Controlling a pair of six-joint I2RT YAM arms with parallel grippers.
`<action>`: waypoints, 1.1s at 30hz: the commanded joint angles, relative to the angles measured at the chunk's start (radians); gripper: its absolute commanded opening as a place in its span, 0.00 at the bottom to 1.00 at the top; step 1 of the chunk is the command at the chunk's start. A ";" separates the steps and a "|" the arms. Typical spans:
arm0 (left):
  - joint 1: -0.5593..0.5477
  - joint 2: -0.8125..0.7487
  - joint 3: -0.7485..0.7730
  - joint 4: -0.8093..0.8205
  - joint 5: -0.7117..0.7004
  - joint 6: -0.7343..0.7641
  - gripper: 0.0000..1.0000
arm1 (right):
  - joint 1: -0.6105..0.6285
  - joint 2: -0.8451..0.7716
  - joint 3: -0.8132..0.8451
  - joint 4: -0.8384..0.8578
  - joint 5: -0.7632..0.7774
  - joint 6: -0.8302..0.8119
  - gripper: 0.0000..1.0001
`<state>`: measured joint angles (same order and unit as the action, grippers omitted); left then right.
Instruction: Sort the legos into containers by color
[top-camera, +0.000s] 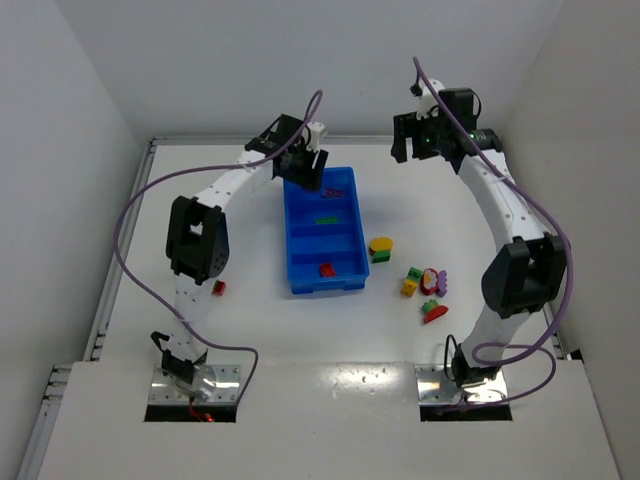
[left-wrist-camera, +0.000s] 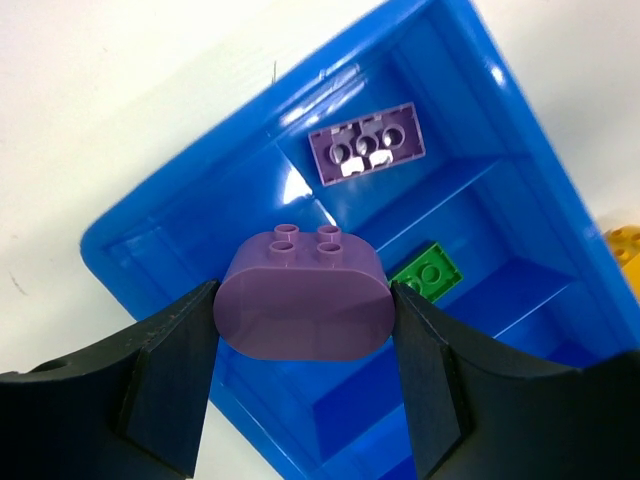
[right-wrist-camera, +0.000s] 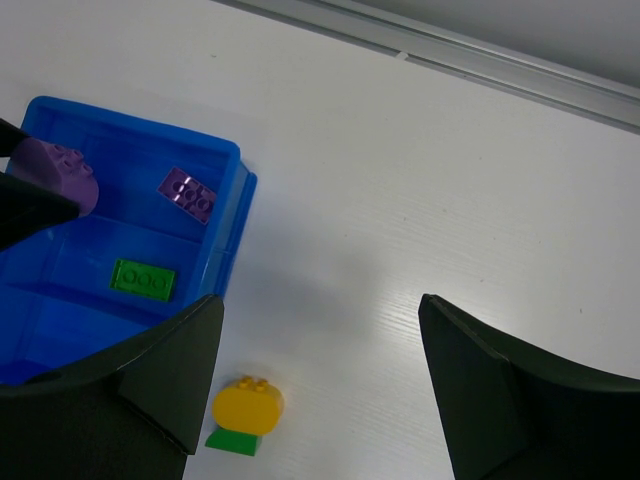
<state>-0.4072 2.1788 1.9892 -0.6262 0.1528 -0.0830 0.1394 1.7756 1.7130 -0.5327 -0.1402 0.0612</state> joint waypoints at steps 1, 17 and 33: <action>-0.013 -0.028 -0.033 0.008 0.010 0.021 0.53 | -0.004 -0.015 -0.010 0.025 -0.010 0.017 0.80; -0.002 -0.295 -0.128 0.167 0.088 0.034 1.00 | -0.004 -0.085 -0.177 0.043 -0.010 -0.018 0.80; 0.197 -0.668 -0.420 0.180 0.142 0.051 1.00 | 0.008 -0.122 -0.328 -0.279 -0.315 -0.586 0.74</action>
<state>-0.2348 1.5810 1.6161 -0.4244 0.2550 -0.0895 0.1406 1.6596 1.3960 -0.7116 -0.3614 -0.3275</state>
